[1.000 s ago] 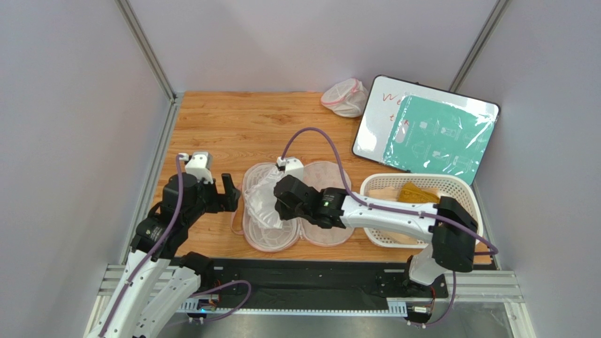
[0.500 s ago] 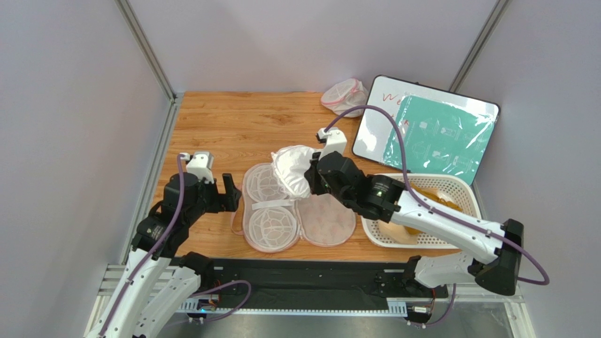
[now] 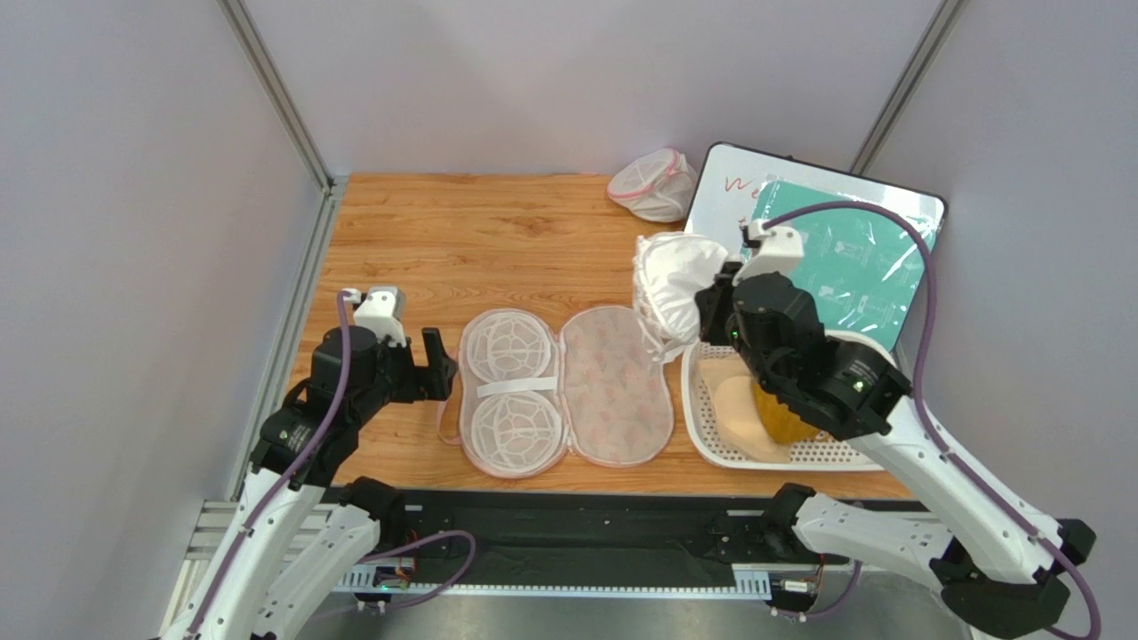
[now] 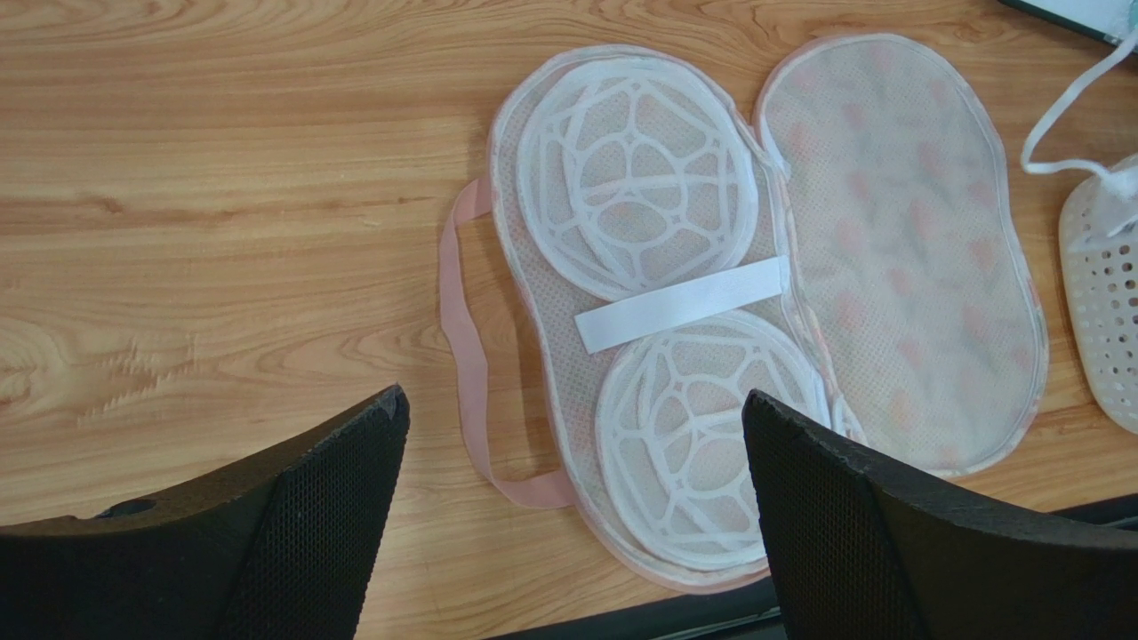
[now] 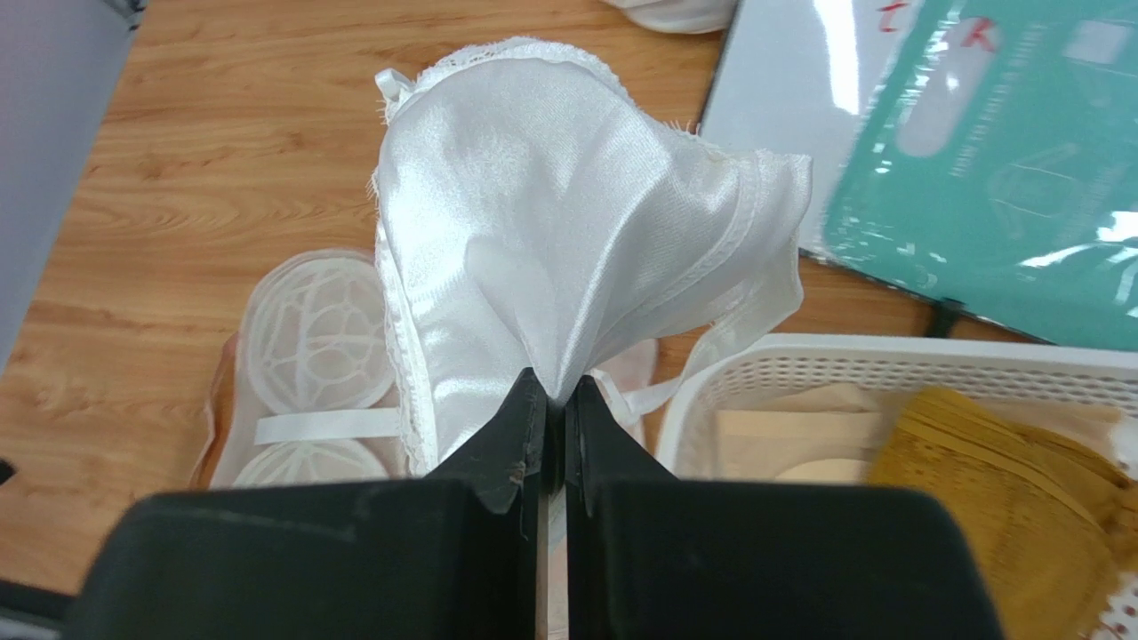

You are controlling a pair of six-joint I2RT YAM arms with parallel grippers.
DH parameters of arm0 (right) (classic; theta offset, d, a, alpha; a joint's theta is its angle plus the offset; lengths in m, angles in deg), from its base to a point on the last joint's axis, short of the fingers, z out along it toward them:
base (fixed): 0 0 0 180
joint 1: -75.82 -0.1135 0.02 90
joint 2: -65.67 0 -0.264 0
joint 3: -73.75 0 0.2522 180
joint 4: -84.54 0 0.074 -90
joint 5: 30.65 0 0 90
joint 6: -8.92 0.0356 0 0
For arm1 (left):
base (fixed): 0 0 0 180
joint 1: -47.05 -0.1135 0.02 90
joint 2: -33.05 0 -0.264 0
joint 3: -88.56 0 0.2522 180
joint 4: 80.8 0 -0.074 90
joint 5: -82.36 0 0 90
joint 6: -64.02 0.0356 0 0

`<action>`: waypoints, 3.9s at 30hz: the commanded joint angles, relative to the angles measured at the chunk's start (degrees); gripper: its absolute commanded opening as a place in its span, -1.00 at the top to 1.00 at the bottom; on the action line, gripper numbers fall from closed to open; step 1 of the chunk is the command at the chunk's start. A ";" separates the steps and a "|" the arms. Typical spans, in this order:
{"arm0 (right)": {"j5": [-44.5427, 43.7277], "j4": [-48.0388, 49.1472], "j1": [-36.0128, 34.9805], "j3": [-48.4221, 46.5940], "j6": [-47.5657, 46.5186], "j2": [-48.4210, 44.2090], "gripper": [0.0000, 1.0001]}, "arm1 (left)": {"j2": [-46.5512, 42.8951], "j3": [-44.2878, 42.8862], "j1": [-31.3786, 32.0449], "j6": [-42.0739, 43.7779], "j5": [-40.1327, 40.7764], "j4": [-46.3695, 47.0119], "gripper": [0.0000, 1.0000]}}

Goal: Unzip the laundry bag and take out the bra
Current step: Pick up the bra from the laundry bag, then place the bra in the bin, then adjust the laundry bag at the center of the board.

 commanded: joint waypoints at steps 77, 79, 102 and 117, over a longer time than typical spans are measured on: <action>13.27 -0.47 -4.37 17.88 14.56 -2.03 -0.57 | -0.08 0.54 -0.39 1.29 -3.07 1.23 -0.99; 12.04 0.93 -6.66 18.49 15.70 1.31 -0.57 | -0.08 0.54 -0.39 1.29 -3.07 1.31 -0.99; 9.04 9.99 -3.59 21.13 17.47 25.41 -0.55 | -0.25 0.63 -0.39 1.29 -4.39 1.58 -0.99; 15.55 16.33 -6.04 19.30 17.73 34.55 -0.52 | -0.52 0.63 -0.30 1.38 -4.39 1.49 -0.99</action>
